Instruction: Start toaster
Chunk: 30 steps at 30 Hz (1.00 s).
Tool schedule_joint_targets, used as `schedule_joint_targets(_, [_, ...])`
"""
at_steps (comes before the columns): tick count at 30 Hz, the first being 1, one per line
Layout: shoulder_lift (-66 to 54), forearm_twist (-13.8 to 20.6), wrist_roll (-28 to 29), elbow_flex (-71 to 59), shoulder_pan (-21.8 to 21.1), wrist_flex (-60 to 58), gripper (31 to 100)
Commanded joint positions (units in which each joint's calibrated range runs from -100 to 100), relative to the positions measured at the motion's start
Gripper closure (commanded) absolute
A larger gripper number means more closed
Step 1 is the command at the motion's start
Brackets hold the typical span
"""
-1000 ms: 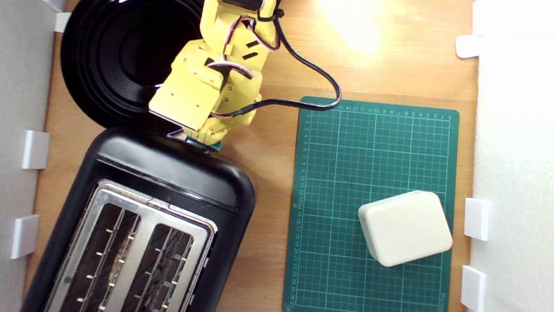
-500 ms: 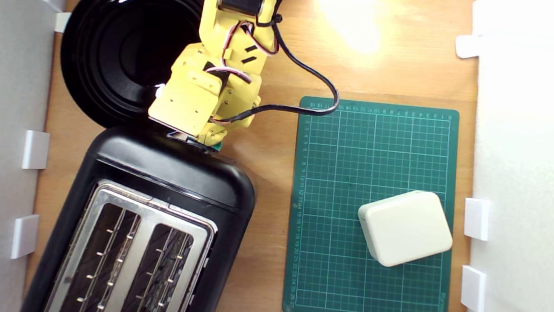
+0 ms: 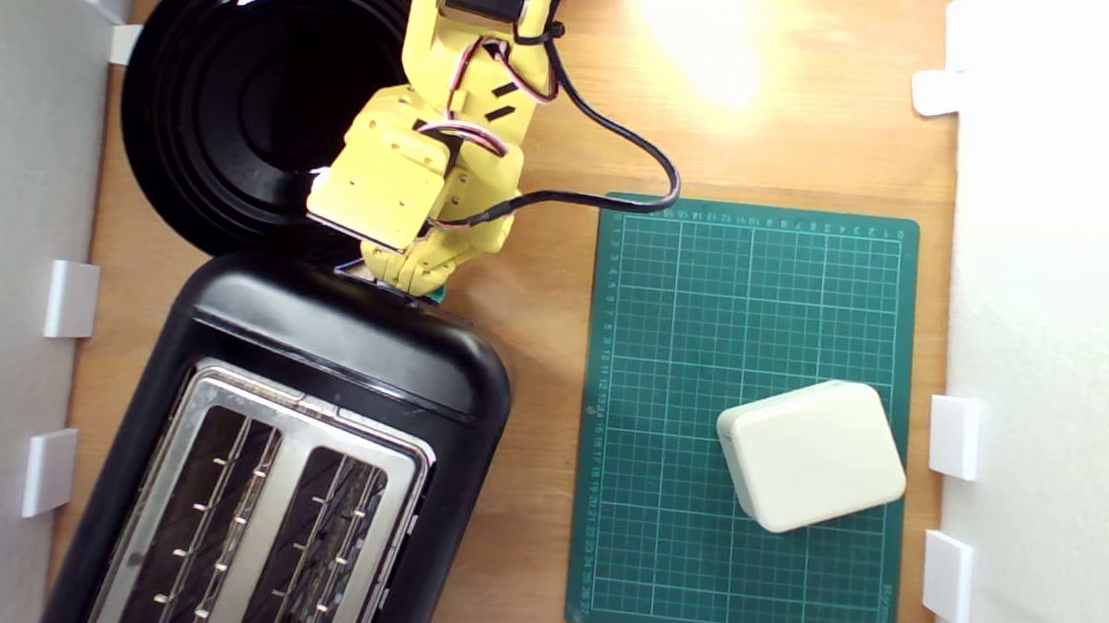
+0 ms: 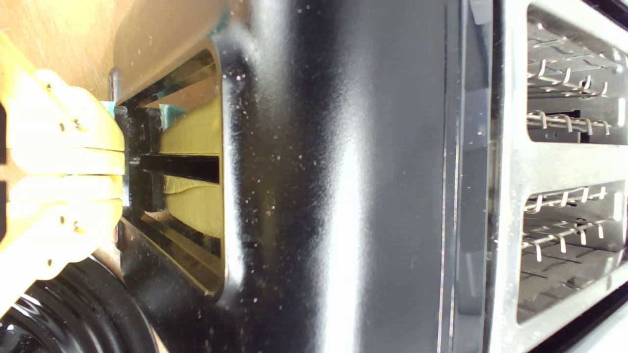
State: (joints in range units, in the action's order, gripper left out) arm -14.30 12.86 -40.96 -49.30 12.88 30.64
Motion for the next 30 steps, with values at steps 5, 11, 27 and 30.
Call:
schedule_joint_targets(5, [7.0, -0.2, 0.3, -9.3, 1.0, -0.8, 98.9])
schedule_joint_targets(11, [12.3, -0.3, 0.3, -9.3, 1.2, -0.6, 98.9])
schedule_joint_targets(27, [15.6, -0.2, 1.3, -8.7, -0.4, -0.2, 98.9])
schedule_joint_targets(30, [13.1, -0.2, 1.0, -9.2, -0.4, -0.2, 98.9])
